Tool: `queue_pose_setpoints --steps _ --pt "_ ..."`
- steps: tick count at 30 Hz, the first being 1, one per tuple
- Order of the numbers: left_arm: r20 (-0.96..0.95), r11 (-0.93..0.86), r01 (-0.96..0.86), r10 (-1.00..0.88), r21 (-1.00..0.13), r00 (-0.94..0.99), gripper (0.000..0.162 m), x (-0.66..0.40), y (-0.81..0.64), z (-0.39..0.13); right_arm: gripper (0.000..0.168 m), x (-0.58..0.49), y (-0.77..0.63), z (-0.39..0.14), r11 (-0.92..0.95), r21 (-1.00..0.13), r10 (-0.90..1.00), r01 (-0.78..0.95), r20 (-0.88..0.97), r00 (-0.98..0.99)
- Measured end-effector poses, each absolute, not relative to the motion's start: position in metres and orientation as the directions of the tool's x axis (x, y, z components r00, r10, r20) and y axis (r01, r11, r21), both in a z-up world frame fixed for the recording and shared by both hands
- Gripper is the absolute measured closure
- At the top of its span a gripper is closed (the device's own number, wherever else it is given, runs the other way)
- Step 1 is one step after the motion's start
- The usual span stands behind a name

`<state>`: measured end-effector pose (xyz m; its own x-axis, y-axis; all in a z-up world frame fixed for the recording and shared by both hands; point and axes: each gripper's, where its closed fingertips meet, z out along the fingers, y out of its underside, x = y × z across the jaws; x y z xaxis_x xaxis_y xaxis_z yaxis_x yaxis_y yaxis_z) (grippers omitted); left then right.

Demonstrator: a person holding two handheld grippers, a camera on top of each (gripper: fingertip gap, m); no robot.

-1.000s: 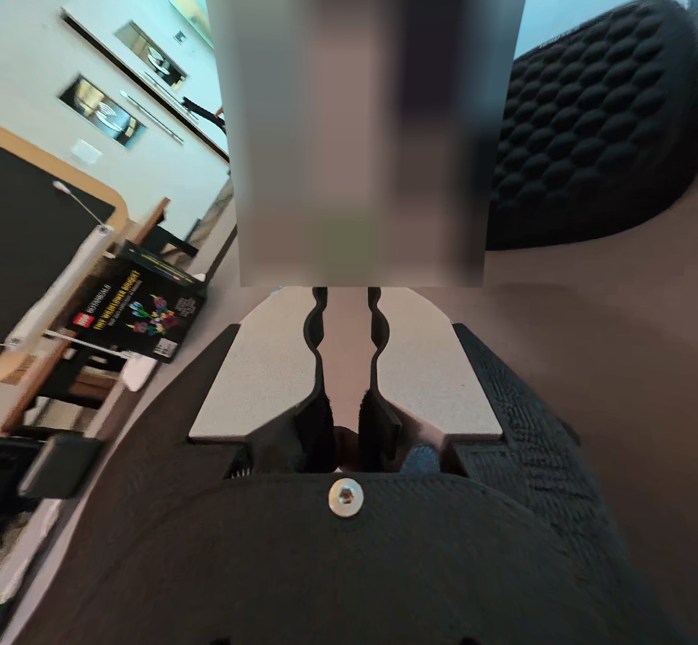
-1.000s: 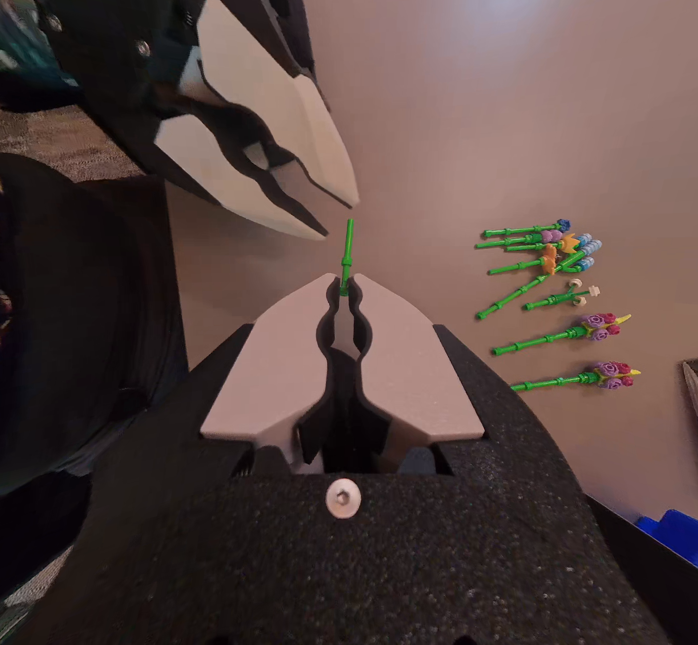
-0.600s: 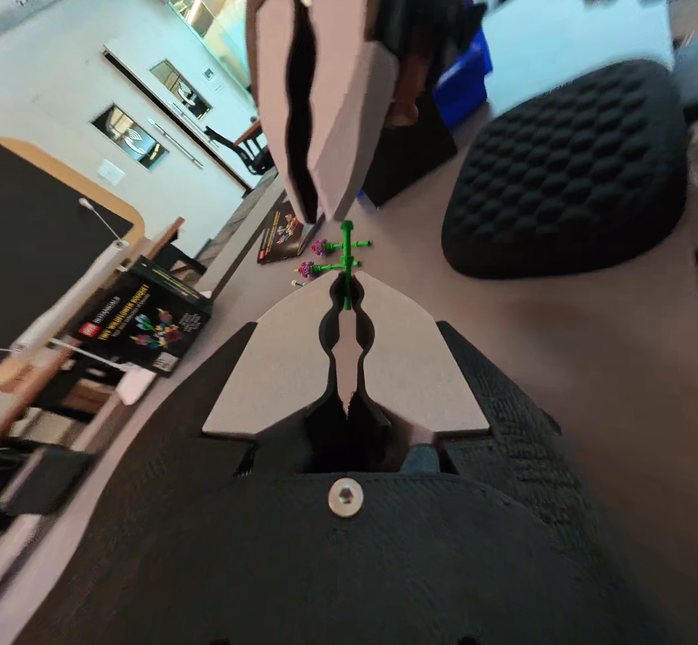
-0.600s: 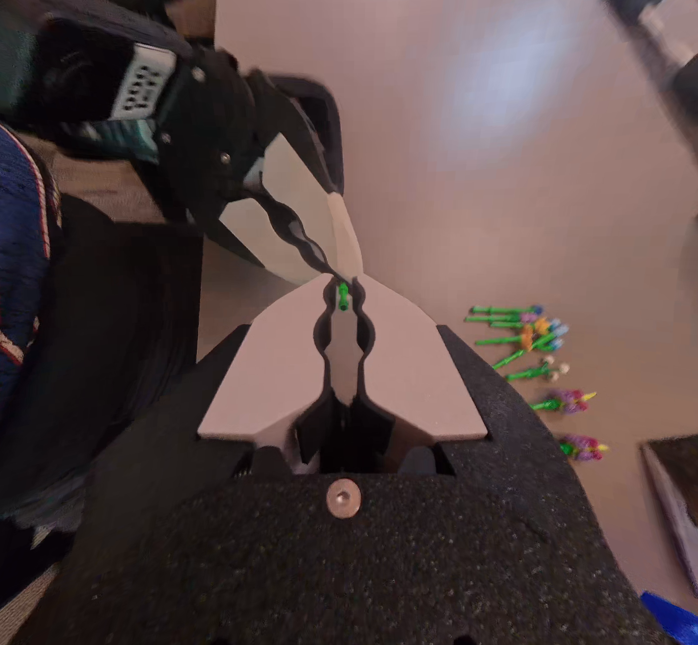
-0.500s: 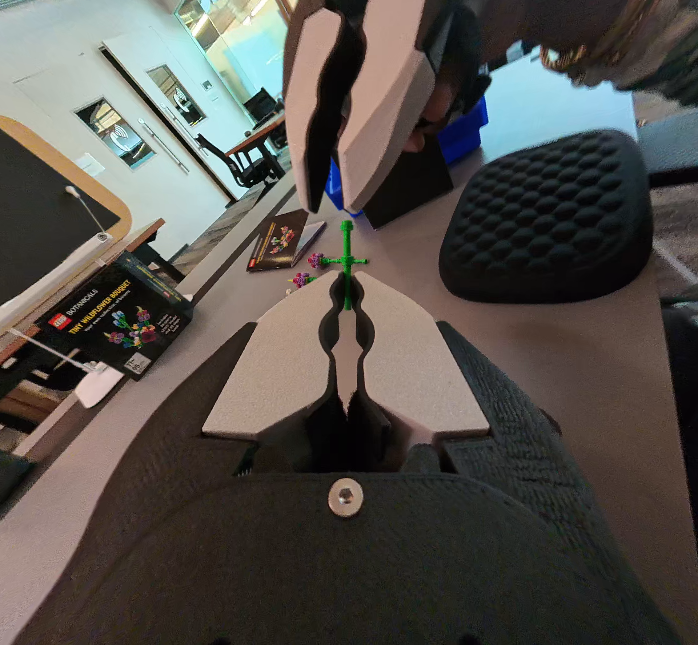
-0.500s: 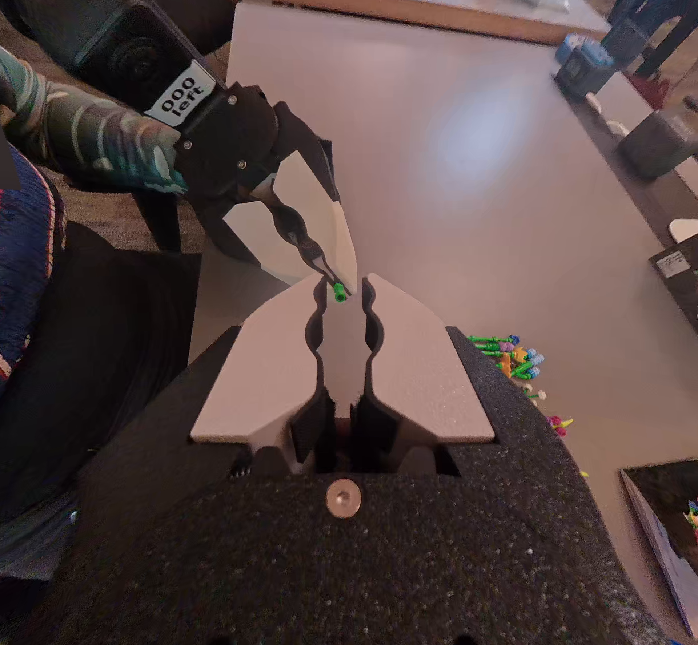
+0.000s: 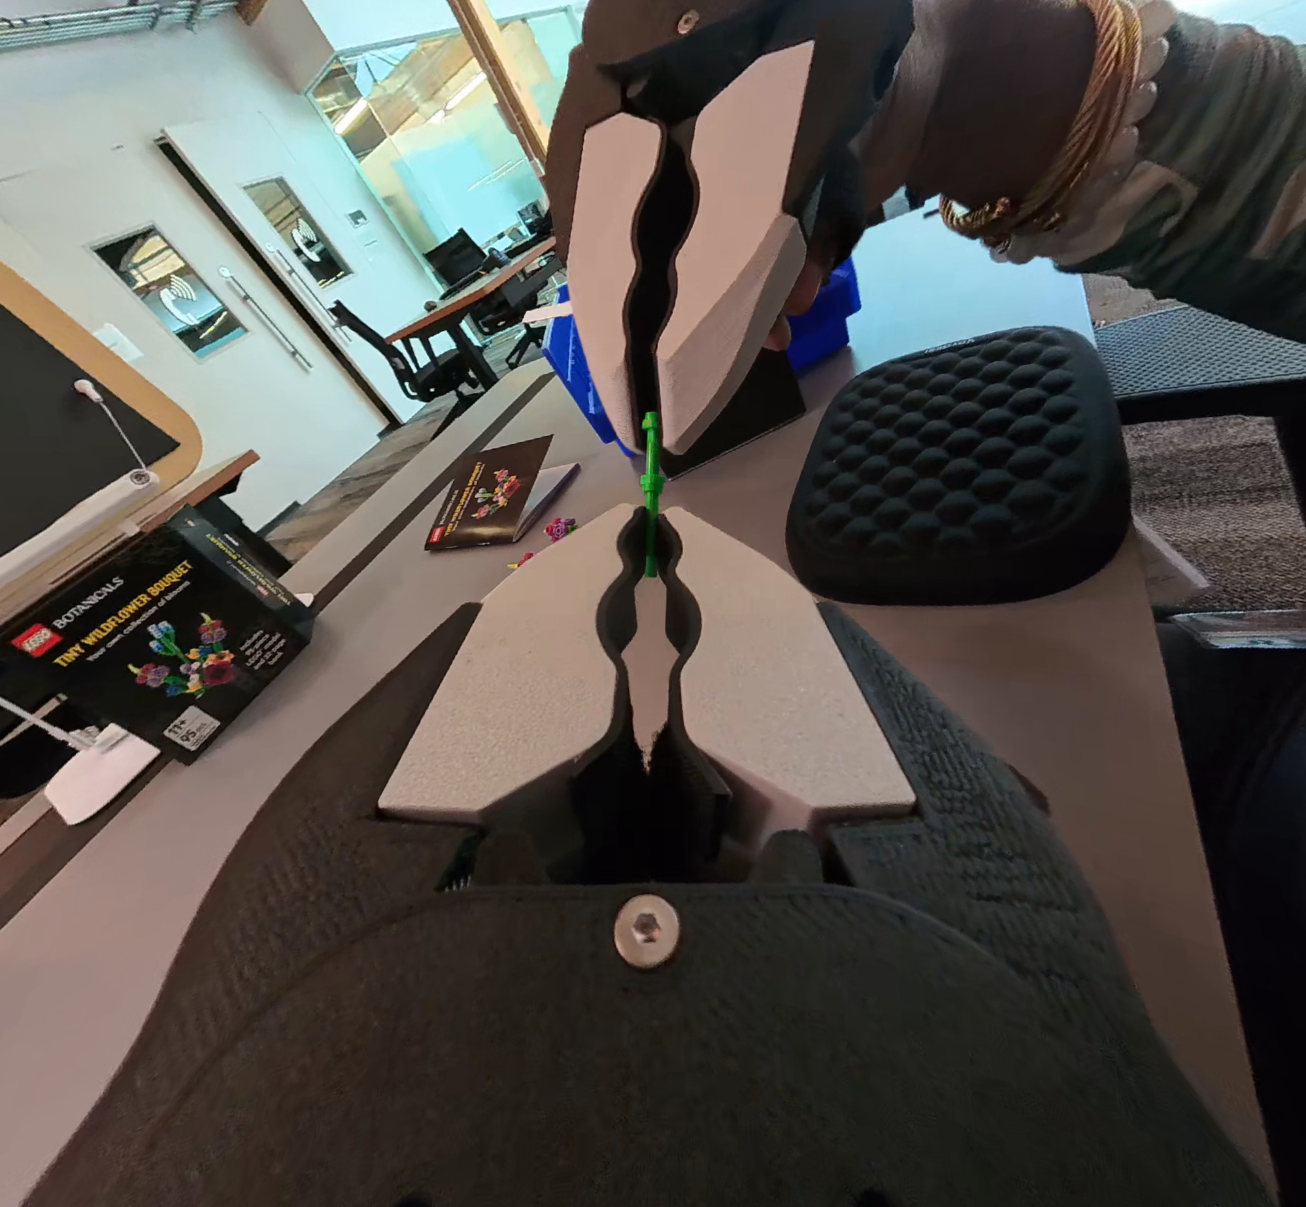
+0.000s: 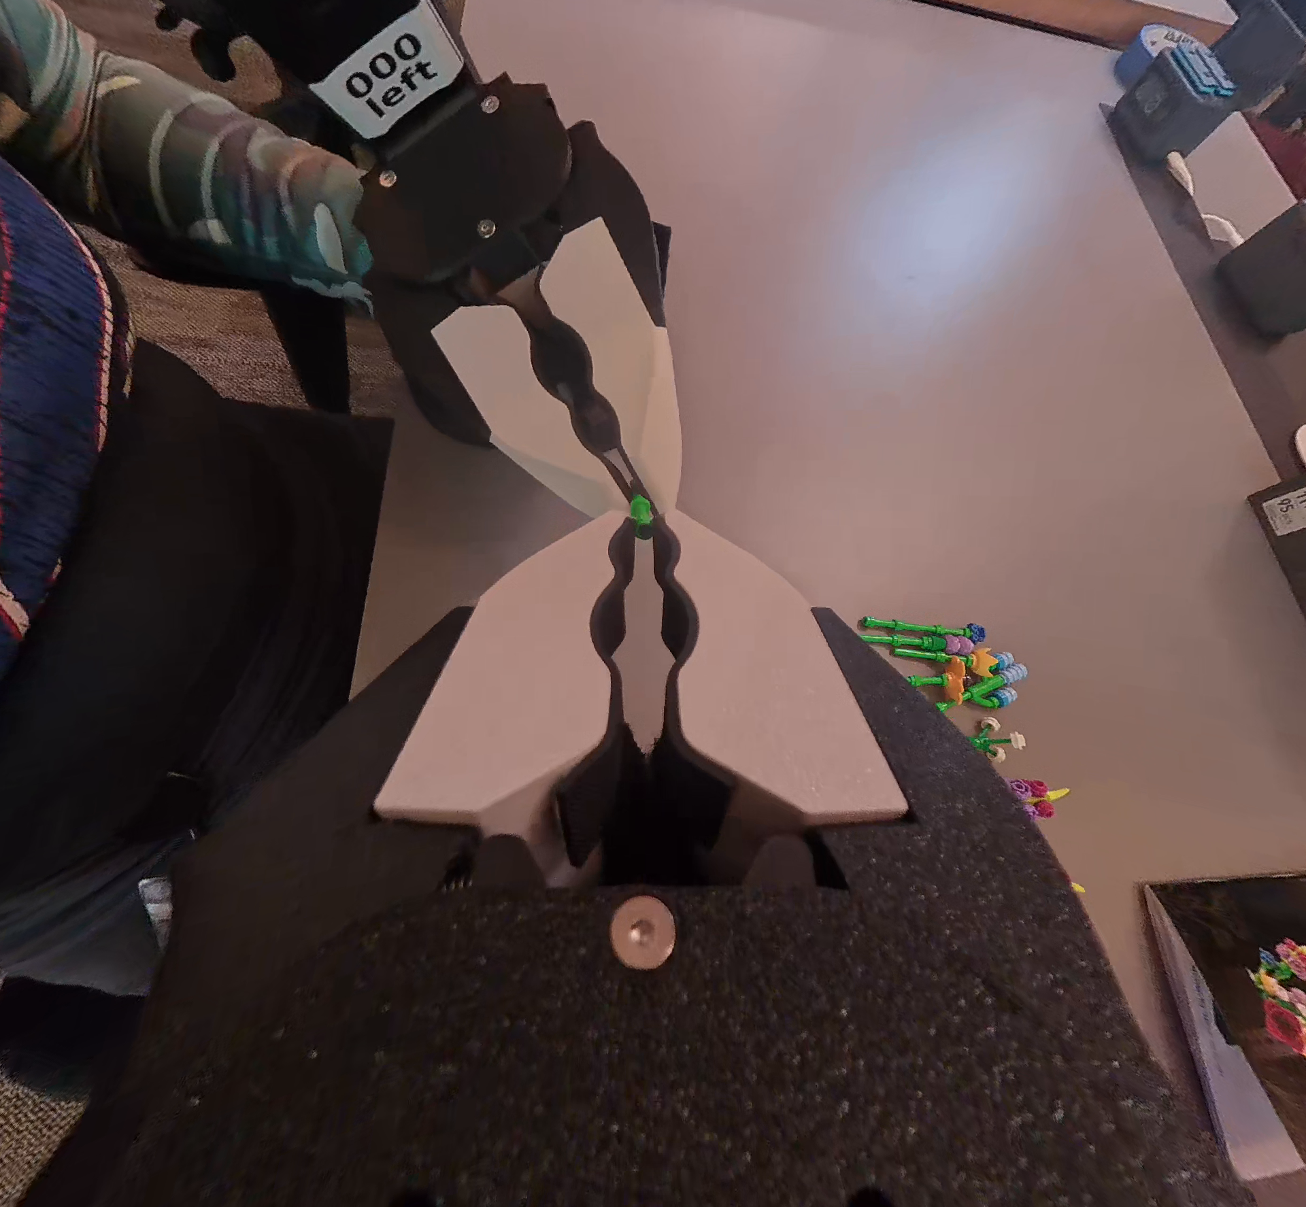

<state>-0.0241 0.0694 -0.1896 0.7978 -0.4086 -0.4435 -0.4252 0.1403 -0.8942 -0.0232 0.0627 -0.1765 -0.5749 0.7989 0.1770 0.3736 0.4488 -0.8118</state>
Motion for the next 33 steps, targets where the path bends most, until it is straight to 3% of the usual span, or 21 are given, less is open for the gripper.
queue_pose_setpoints --steps 6,10,15,22,33 --pt "-0.451 0.095 -0.454 -0.4 -0.886 0.798 0.16 -0.033 0.071 -0.199 0.163 -0.017 0.068 -0.171 0.458 -0.799 0.809 0.39 0.193 -0.555" --pt "-0.349 0.09 -0.341 -0.369 -0.936 0.861 0.16 -0.058 0.069 -0.189 0.164 0.034 0.121 -0.091 0.296 -0.935 0.909 0.195 0.213 -0.357" --pt "-0.39 0.114 -0.374 -0.36 -0.92 0.848 0.16 -0.053 0.07 -0.189 0.163 0.066 0.158 -0.076 0.317 -0.922 0.945 0.222 0.288 -0.155" --pt "-0.406 0.138 -0.383 -0.355 -0.914 0.842 0.159 -0.051 0.068 -0.187 0.163 0.107 0.245 -0.12 0.122 -0.792 0.912 0.598 0.327 0.248" --pt "-0.421 0.139 -0.398 -0.351 -0.907 0.837 0.16 -0.05 0.068 -0.189 0.154 0.11 0.263 -0.144 0.007 -0.743 0.904 0.669 0.291 0.313"
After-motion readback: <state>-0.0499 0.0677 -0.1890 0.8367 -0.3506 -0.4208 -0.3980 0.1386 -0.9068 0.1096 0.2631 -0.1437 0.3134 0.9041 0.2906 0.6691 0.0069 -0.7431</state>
